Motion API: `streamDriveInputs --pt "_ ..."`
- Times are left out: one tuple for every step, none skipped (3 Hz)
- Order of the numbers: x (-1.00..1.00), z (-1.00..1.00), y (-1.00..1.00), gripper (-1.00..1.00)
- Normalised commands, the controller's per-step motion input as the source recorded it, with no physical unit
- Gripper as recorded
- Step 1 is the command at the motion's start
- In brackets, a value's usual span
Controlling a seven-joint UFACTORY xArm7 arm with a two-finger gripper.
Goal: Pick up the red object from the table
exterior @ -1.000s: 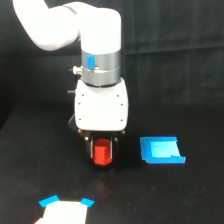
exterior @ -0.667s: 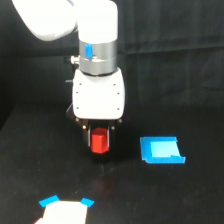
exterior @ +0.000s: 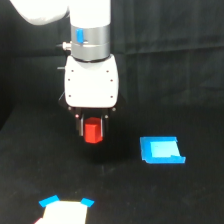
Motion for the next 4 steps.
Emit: streamDriveInputs --pt "-0.14 1.0 -0.48 -0.51" --pt "0.0 0.82 -0.47 -0.9" --pt "0.69 1.0 -0.12 -1.0" --pt "0.41 0.97 -0.11 -1.0"
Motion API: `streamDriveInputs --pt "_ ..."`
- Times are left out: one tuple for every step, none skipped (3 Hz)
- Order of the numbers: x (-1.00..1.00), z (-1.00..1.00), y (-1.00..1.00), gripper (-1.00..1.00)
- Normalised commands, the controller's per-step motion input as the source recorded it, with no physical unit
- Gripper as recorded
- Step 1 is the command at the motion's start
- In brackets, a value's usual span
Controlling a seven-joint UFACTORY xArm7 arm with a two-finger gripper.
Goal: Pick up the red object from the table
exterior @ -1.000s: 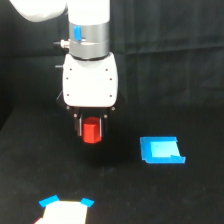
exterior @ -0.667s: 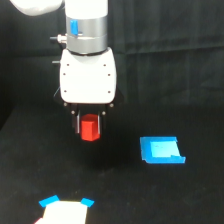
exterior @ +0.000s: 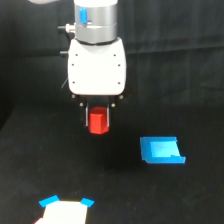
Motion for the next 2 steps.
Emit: streamDriveInputs --pt "-0.03 -0.08 -0.49 -1.0" --pt "0.33 -0.09 -0.36 -1.0"
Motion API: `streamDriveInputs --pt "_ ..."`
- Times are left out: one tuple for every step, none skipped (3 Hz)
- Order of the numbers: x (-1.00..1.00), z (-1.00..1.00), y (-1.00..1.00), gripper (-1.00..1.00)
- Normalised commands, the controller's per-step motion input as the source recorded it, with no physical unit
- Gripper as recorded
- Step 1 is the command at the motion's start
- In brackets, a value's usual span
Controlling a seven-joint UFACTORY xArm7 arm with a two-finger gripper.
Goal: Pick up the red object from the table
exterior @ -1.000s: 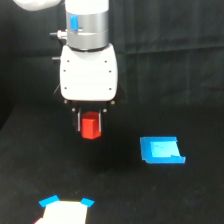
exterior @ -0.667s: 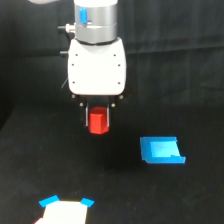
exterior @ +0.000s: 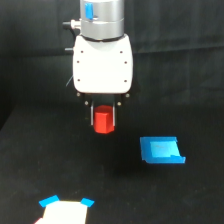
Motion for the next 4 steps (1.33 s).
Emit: streamDriveInputs --pt "0.09 -0.32 -0.34 -0.83" --pt "0.15 0.14 -0.41 -1.0" --pt "0.13 0.06 -0.38 -1.0" --pt "0.08 -0.46 -0.47 -1.0"
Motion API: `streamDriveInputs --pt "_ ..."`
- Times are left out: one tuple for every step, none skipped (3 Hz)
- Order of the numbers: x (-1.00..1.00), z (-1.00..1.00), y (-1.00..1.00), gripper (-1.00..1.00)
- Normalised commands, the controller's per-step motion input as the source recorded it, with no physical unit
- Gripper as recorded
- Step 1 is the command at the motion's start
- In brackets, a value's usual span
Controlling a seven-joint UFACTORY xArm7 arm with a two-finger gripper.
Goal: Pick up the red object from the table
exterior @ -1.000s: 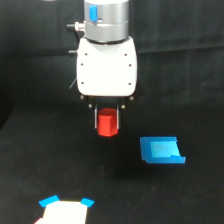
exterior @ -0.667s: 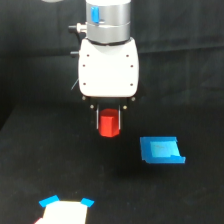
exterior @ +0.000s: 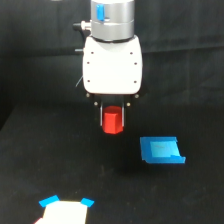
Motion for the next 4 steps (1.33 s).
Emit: streamDriveInputs --pt "-0.55 0.15 -0.37 -0.73" --pt "0.24 0.01 -0.55 -1.0" --pt "-0.12 0.18 -0.47 -0.96" --pt "-0.24 -0.49 0.24 -0.95"
